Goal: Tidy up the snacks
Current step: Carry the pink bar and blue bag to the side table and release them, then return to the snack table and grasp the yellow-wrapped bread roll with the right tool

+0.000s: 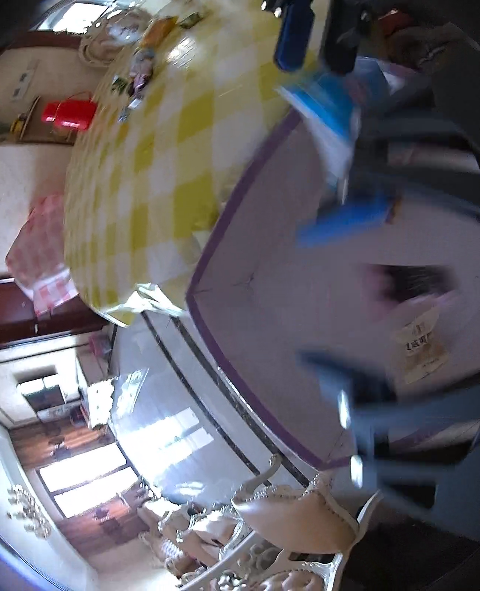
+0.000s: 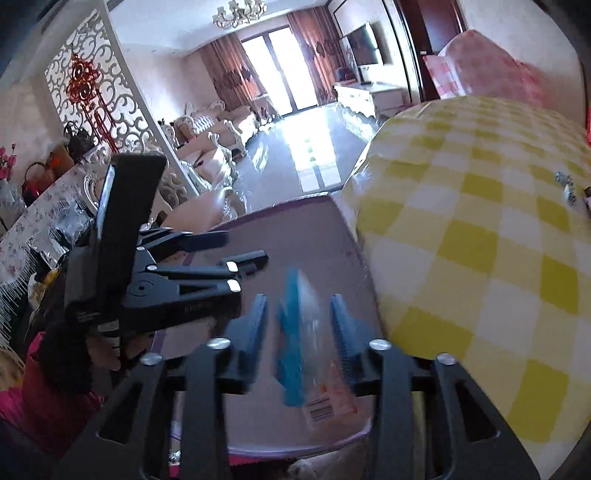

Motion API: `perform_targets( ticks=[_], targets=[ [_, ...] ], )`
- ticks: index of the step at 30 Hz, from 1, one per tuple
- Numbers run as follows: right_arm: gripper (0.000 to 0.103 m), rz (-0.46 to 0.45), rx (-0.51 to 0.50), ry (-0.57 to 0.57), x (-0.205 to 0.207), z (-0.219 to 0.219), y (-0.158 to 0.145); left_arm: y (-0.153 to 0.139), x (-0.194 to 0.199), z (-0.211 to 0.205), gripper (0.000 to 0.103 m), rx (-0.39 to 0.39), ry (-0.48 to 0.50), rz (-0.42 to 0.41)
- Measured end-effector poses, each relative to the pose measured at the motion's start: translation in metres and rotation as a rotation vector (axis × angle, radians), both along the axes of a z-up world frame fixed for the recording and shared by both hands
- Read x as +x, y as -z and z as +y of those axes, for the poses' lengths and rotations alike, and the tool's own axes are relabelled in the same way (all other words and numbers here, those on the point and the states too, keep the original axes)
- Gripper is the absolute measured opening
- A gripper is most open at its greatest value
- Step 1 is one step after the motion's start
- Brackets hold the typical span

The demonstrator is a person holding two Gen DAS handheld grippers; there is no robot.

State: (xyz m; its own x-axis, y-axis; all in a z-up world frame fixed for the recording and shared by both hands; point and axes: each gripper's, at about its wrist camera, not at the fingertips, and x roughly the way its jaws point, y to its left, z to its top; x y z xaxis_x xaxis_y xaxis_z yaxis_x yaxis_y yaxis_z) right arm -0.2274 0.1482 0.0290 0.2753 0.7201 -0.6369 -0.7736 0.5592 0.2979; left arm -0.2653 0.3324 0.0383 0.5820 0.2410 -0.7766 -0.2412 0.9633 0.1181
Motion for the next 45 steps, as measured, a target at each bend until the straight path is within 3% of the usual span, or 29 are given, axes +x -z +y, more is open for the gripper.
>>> perform_targets(
  ticks=[2,6,9,11,16,20,23,27,30,33,36,41,45],
  targets=[
    [0.073,-0.027,0.055,0.016,0.005,-0.018,-0.009,-0.006,0.0,-0.005,0.092,0.012,-0.006,-0.04],
    [0.086,-0.133,0.142,0.101,0.012,-0.067,-0.042,-0.02,0.009,-0.028,0.097,0.022,0.022,-0.096],
    [0.087,-0.17,0.203,0.237,0.019,-0.121,-0.061,-0.031,0.018,-0.05,0.1,0.009,0.063,-0.139],
    [0.087,-0.134,0.238,0.318,0.032,-0.162,-0.063,-0.039,0.029,-0.068,0.101,-0.02,0.088,-0.164],
    [0.088,-0.064,0.249,0.563,0.061,-0.265,-0.039,-0.063,0.076,-0.128,0.101,-0.19,0.182,-0.223],
    [0.088,-0.044,0.208,0.823,0.07,-0.341,-0.017,-0.051,0.132,-0.201,0.101,-0.295,0.258,-0.194],
    [0.088,-0.019,0.168,0.936,0.084,-0.379,0.001,-0.031,0.168,-0.251,0.101,-0.318,0.304,-0.156],
    [0.088,0.007,0.048,0.927,0.125,-0.392,0.015,-0.005,0.211,-0.293,0.101,-0.306,0.29,-0.137],
    [0.088,0.035,0.056,0.921,0.163,-0.4,0.021,0.007,0.24,-0.307,0.101,-0.332,0.266,-0.128],
    [0.088,0.066,0.039,0.996,0.209,-0.41,0.025,0.014,0.265,-0.317,0.101,-0.342,0.234,-0.124],
    [0.088,-0.054,-0.036,0.969,0.241,-0.408,0.009,0.015,0.281,-0.32,0.101,-0.379,0.221,-0.142],
    [0.088,-0.258,-0.3,0.718,0.301,-0.374,-0.005,0.014,0.285,-0.304,0.101,-0.444,0.18,-0.169],
    [0.088,-0.29,-0.45,0.595,0.347,-0.354,0.002,0.014,0.287,-0.292,0.101,-0.468,0.15,-0.189]
  ],
)
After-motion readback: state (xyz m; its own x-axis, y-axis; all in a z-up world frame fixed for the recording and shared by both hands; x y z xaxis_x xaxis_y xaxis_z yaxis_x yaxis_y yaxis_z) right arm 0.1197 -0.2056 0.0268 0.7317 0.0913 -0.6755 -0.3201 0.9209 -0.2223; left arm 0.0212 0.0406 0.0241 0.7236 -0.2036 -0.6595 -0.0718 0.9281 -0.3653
